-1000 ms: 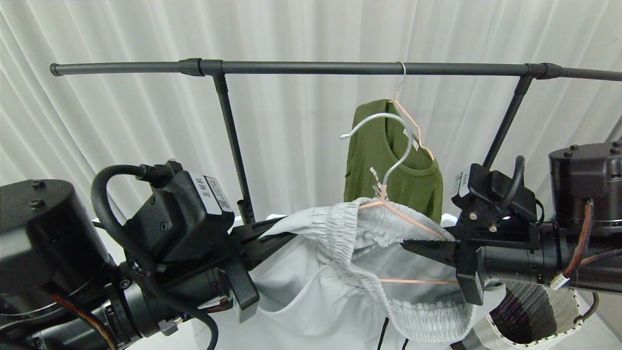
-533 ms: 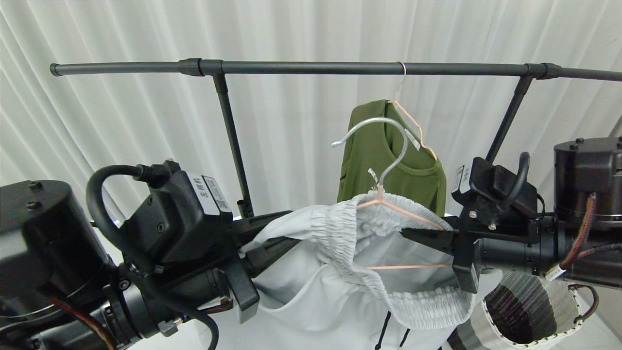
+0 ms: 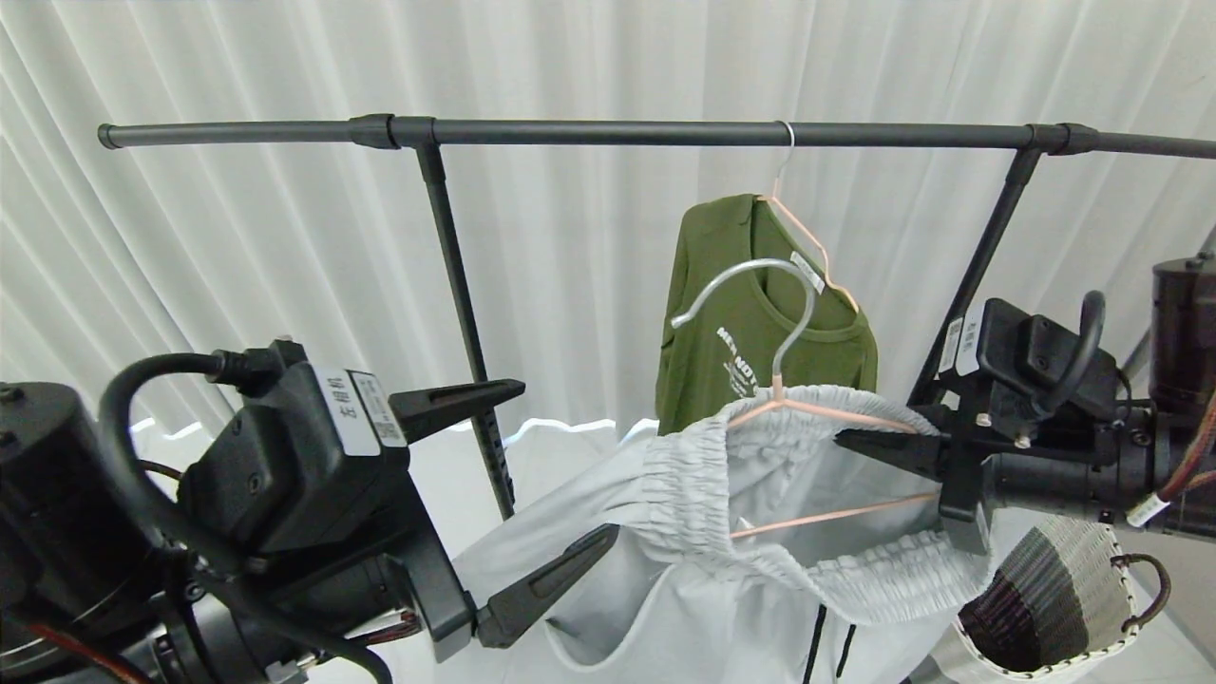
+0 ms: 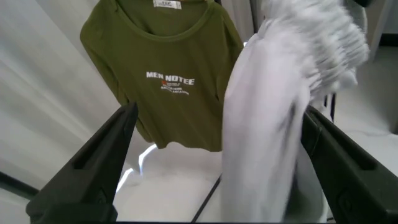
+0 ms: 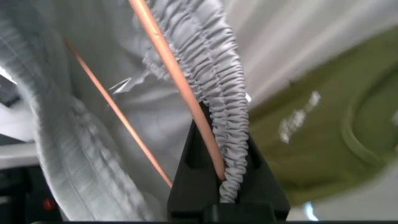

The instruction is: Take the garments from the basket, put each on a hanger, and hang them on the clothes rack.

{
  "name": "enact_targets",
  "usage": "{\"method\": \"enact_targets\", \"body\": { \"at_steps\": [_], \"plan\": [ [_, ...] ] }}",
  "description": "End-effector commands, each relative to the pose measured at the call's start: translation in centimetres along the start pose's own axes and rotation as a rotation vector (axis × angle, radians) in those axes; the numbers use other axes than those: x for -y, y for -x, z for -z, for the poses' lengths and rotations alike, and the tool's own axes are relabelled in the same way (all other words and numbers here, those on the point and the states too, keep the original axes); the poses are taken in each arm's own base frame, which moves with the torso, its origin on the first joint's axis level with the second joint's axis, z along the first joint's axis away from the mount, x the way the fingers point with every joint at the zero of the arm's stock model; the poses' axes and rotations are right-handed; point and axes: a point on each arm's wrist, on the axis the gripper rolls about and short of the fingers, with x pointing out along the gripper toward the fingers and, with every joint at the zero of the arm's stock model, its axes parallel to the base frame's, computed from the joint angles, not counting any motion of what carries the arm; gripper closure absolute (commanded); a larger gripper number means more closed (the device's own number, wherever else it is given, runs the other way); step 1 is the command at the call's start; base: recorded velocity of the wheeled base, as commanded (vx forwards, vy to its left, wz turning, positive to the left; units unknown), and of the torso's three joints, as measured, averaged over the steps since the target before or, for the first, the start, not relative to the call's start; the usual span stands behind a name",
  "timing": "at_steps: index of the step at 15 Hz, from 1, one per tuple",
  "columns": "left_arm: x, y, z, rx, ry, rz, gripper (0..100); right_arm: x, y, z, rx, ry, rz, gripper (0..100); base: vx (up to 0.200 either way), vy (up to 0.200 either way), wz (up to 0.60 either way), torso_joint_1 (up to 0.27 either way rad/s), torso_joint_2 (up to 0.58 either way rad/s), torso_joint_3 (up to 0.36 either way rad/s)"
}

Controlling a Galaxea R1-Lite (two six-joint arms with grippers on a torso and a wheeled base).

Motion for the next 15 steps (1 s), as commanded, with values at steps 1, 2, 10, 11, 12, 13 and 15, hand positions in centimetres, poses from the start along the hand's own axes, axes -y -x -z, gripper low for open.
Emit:
{"method": "enact_targets", "body": {
  "at_steps": [1, 2, 10, 11, 12, 13, 15],
  "plan": [
    [0.3, 1.4, 0.1, 0.006, -0.003, -0.009, 0, 0.9, 1.0, 0.1, -0.012, -0.006, 0.064, 100, 0.0, 0.0, 0.0, 0.0, 0.0, 0.0],
    [0.7, 2.1, 1.3, -0.033, 0.004, -0.008, 0, 1.0, 1.0, 0.2, -0.024, -0.008, 0.085, 100, 0.0, 0.0, 0.0, 0.0, 0.0, 0.0],
    [2.0, 3.8, 8.5, -0.374, 0.039, -0.014, 0, 1.7, 1.6, -1.5, 0.039, 0.004, 0.12, 100, 0.0, 0.0, 0.0, 0.0, 0.0, 0.0],
    [1.9, 3.4, 8.9, -0.399, 0.048, -0.013, 0, 1.8, 1.7, -1.8, 0.05, -0.003, 0.125, 100, 0.0, 0.0, 0.0, 0.0, 0.0, 0.0],
    [1.8, 3.1, 9.4, -0.43, 0.059, -0.016, 0, 1.8, 1.7, -1.9, 0.054, -0.017, 0.125, 100, 0.0, 0.0, 0.0, 0.0, 0.0, 0.0],
    [1.8, 2.8, 9.7, -0.447, 0.067, -0.017, 0, 1.7, 1.7, -2.0, 0.057, -0.025, 0.12, 100, 0.0, 0.0, 0.0, 0.0, 0.0, 0.0],
    [1.2, 2.4, 10.1, -0.472, 0.085, -0.038, 0, 1.6, 1.8, -2.1, 0.065, -0.031, 0.118, 100, 0.0, 0.0, 0.0, 0.0, 0.0, 0.0]
  ]
}}
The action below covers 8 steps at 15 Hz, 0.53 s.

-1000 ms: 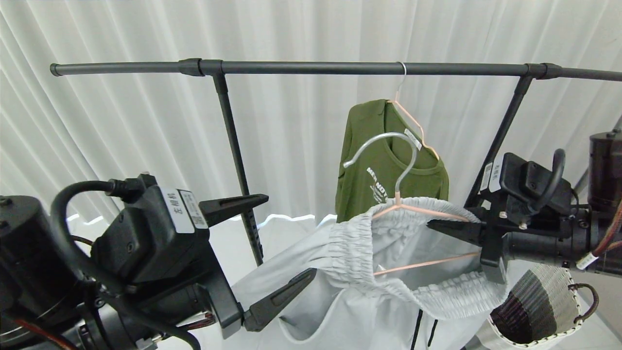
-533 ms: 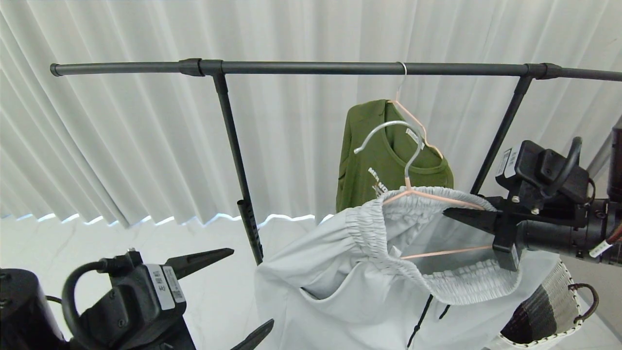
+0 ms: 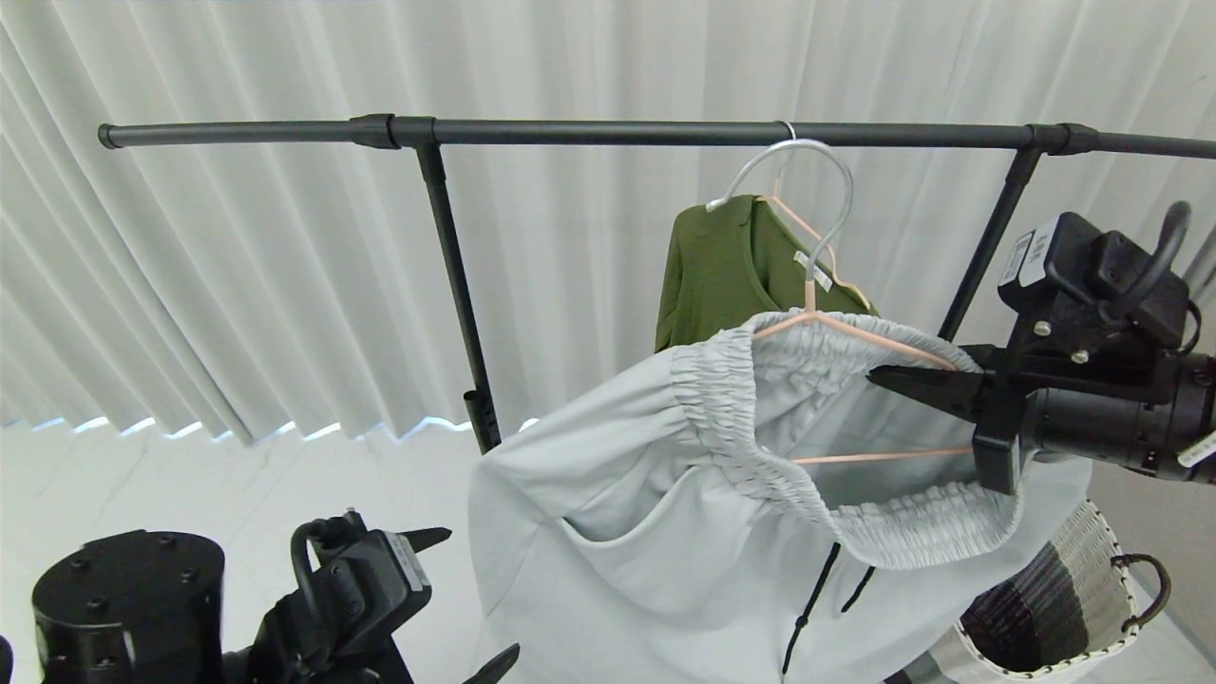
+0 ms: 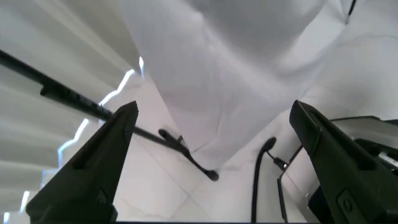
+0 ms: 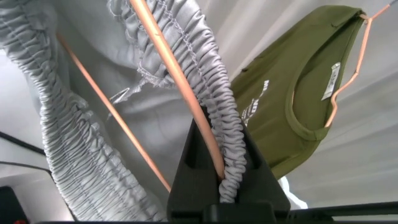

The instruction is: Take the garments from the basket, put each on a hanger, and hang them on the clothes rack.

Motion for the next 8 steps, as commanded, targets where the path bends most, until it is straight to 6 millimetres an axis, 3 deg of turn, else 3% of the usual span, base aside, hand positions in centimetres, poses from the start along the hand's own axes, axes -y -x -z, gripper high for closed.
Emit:
{"method": "enact_targets", "body": {
  "at_steps": [1, 2, 3, 8],
  "plan": [
    [-0.5, -0.9, 0.6, -0.05, 0.021, -0.008, 0, -0.1, 0.2, -0.2, 0.009, 0.002, -0.002, 100, 0.0, 0.0, 0.0, 0.0, 0.0, 0.0],
    [-0.7, -0.9, 0.7, -0.053, 0.029, -0.022, 0, -0.1, 0.2, -0.3, 0.012, 0.003, -0.004, 100, 0.0, 0.0, 0.0, 0.0, 0.0, 0.0],
    [-1.1, -1.0, 0.6, -0.055, 0.036, -0.038, 100, -0.3, 0.3, -0.4, 0.017, 0.005, -0.008, 100, 0.0, 0.0, 0.0, 0.0, 0.0, 0.0],
    [-2.5, -1.3, 0.5, -0.056, 0.055, -0.094, 100, -0.5, 0.7, -0.6, 0.024, -0.01, -0.011, 100, 0.0, 0.0, 0.0, 0.0, 0.0, 0.0]
  ]
}}
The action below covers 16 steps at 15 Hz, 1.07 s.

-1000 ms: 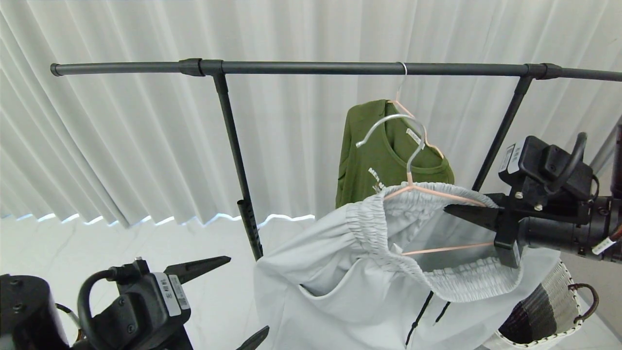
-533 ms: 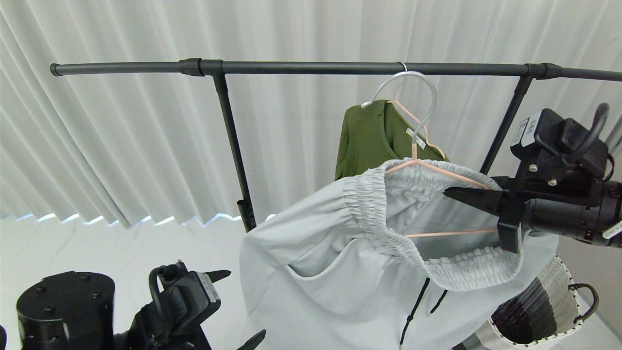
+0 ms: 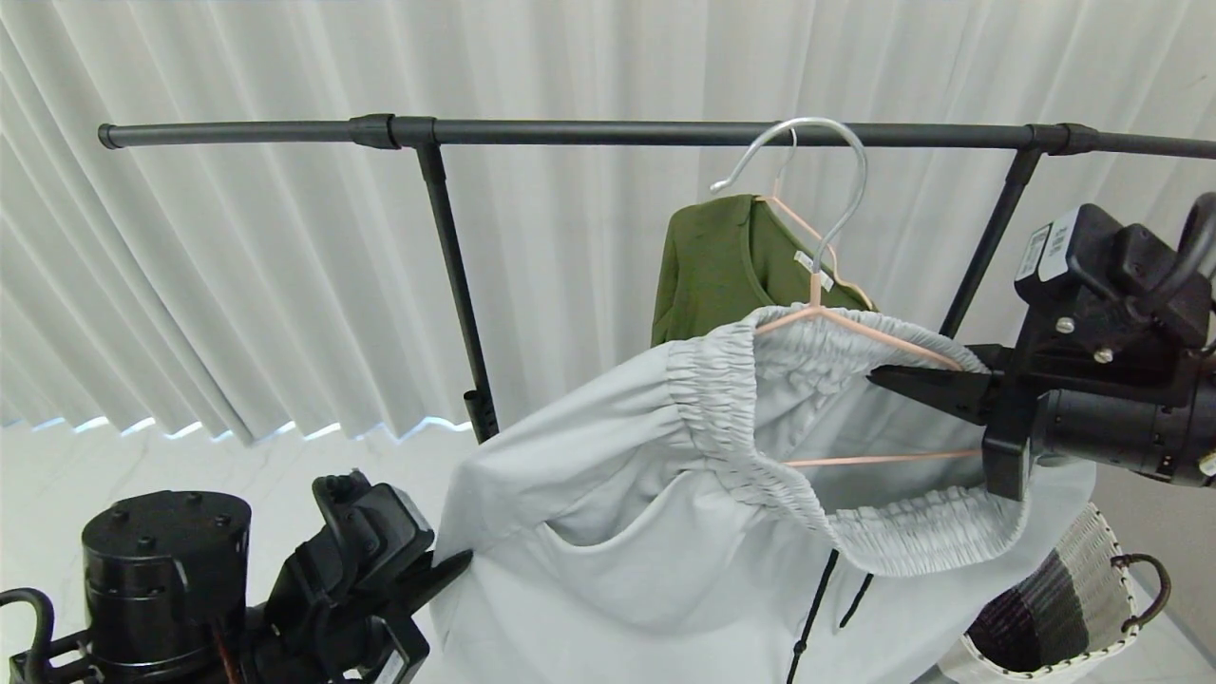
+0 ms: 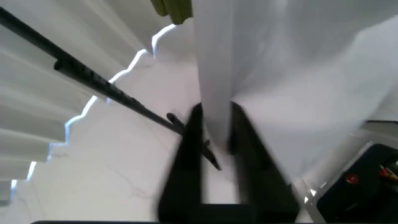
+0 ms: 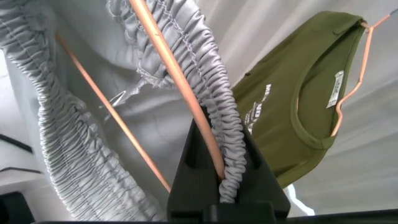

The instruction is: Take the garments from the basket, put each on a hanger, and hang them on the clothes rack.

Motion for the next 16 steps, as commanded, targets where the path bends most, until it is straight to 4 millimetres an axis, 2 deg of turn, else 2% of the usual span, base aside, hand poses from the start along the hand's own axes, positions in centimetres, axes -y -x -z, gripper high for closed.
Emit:
{"method": "enact_targets", "body": {
  "at_steps": [1, 8, 13, 14, 16],
  "plan": [
    [-0.5, -0.2, 0.1, -0.007, 0.009, -0.019, 100, 0.0, 0.3, -0.1, 0.002, 0.002, 0.009, 100, 0.0, 0.0, 0.0, 0.0, 0.0, 0.0],
    [-4.2, 1.0, 2.3, -0.091, 0.11, -0.218, 100, 0.3, 0.9, 0.1, -0.025, -0.001, 0.078, 100, 0.0, 0.0, 0.0, 0.0, 0.0, 0.0],
    [-4.0, 1.0, 2.0, -0.07, 0.092, -0.216, 100, 0.3, 0.9, 0.1, -0.025, 0.0, 0.081, 100, 0.0, 0.0, 0.0, 0.0, 0.0, 0.0],
    [-4.0, 1.0, 2.0, -0.062, 0.089, -0.217, 0, 0.3, 0.9, 0.1, -0.027, -0.001, 0.085, 100, 0.0, 0.0, 0.0, 0.0, 0.0, 0.0],
    [-4.0, 1.0, 1.9, -0.058, 0.089, -0.218, 0, 0.4, 0.9, 0.2, -0.036, -0.004, 0.098, 100, 0.0, 0.0, 0.0, 0.0, 0.0, 0.0]
  ]
}}
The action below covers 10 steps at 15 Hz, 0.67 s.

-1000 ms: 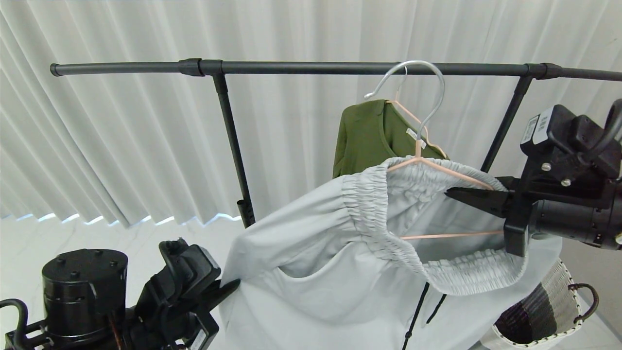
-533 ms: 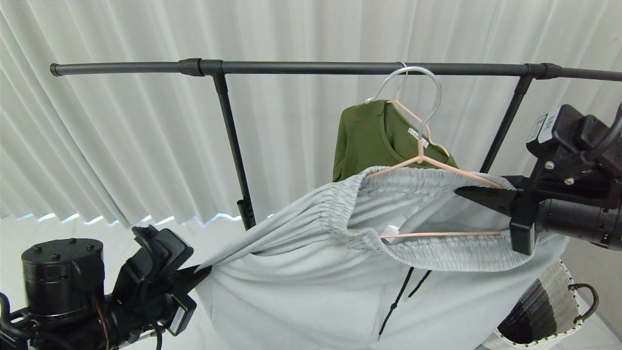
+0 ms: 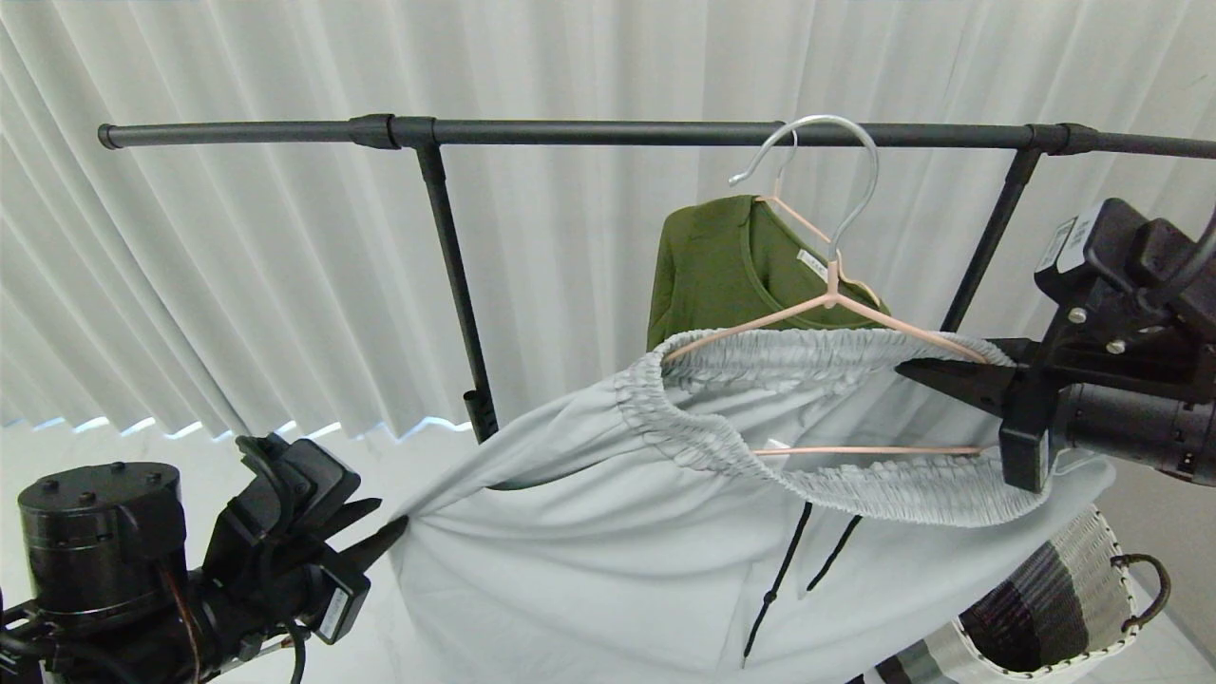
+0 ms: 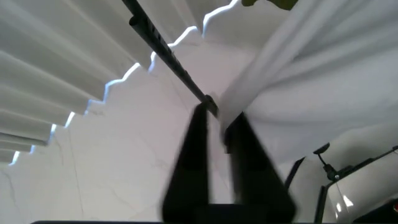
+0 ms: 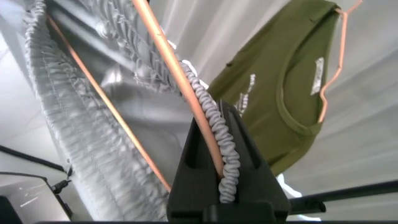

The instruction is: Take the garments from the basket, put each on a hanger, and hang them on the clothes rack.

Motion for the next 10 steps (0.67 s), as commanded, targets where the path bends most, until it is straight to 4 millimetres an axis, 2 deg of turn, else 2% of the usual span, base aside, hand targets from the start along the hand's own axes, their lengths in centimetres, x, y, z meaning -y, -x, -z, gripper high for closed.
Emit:
{"method": "enact_targets", "body": {
  "at_steps": [1, 6, 10],
  "plan": [
    [0.0, 0.2, 0.0, 0.007, -0.001, -0.002, 0, 0.1, 0.0, 0.1, -0.011, 0.0, 0.019, 100, 0.0, 0.0, 0.0, 0.0, 0.0, 0.0],
    [0.2, 1.3, 0.0, 0.03, -0.002, -0.012, 0, 0.2, 0.0, 0.1, -0.017, -0.028, 0.033, 100, 0.0, 0.0, 0.0, 0.0, 0.0, 0.0],
    [0.0, 1.6, -0.3, 0.052, -0.008, -0.027, 0, 0.3, 0.3, 0.8, -0.118, -0.055, 0.143, 100, 0.0, 0.0, 0.0, 0.0, 0.0, 0.0]
  ]
}}
